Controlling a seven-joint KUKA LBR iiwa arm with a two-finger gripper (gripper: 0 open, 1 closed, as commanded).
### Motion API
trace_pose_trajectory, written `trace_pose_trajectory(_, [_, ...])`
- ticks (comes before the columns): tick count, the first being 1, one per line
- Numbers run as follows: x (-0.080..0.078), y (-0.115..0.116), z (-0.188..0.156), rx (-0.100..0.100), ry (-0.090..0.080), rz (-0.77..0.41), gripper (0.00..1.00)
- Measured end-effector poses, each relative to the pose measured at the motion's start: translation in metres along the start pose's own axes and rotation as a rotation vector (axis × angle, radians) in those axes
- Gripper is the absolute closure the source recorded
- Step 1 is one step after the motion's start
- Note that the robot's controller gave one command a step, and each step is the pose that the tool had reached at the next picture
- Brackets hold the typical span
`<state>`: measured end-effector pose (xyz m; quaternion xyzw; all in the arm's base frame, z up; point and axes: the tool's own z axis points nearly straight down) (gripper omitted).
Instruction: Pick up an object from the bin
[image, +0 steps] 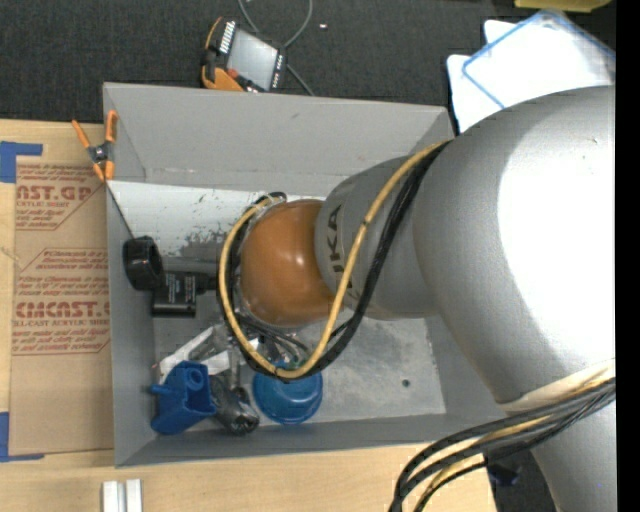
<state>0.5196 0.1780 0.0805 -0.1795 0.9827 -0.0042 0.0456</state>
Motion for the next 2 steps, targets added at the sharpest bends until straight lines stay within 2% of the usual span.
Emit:
trace_pose_trajectory(1, [0.0049, 0.0083, -0.0141, -0.001, 0.022, -0.001, 1.0])
trace_pose_trajectory(2, [0.0049, 0.0083, -0.014, -0.001, 0.022, -0.001, 1.0])
